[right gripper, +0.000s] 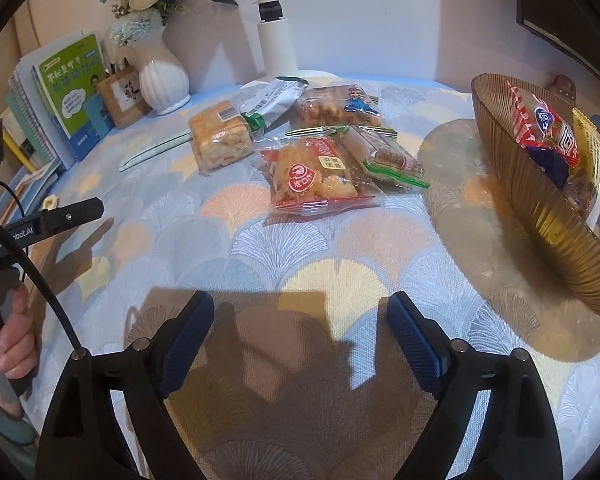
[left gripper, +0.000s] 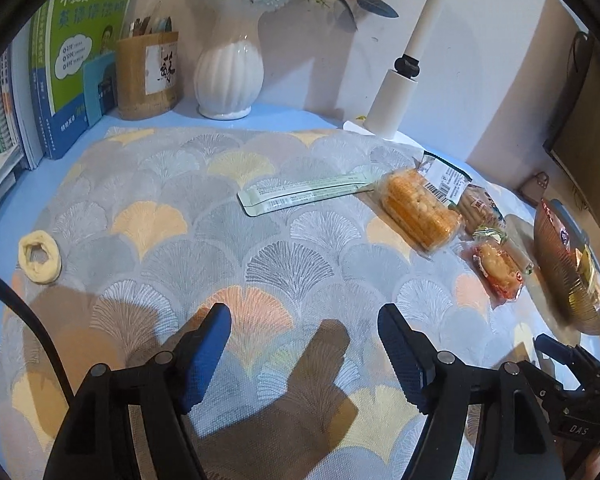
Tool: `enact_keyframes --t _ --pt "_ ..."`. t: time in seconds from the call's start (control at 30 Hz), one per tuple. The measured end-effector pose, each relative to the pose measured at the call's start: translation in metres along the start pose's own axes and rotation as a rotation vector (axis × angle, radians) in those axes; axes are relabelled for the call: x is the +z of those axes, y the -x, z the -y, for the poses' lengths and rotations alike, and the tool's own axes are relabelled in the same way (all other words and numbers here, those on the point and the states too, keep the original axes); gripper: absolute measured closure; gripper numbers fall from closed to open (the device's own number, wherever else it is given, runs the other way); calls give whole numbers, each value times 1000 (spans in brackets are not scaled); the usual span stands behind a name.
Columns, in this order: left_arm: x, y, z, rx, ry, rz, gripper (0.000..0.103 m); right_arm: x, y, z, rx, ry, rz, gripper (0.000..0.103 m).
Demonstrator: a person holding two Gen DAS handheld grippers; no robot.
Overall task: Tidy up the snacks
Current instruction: 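Move both open grippers back above the remaining snacks, then grasp the orange cake packet with the left gripper while the right gripper grasps the red-labelled bread packet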
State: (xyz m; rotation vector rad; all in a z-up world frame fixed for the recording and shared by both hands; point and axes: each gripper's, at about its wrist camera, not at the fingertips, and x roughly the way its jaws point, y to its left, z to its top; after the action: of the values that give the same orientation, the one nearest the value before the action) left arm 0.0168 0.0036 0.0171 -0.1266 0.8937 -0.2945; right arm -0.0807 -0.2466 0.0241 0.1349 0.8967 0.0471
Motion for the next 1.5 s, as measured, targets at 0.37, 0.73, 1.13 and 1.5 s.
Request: enact_keyframes --t 0.37,0.73,1.13,1.5 --pt "0 -1 -3 5 22 -9 29 0 -2 -4 -33 22 -16 7" --pt "-1 -3 -2 15 9 -10 28 -1 -3 -5 -45 25 -25 6" --pt "-1 -3 -1 16 8 -8 27 -1 -4 -4 -45 25 -26 5" --pt "5 -9 10 63 -37 -40 27 0 -7 0 -35 10 -31 5"
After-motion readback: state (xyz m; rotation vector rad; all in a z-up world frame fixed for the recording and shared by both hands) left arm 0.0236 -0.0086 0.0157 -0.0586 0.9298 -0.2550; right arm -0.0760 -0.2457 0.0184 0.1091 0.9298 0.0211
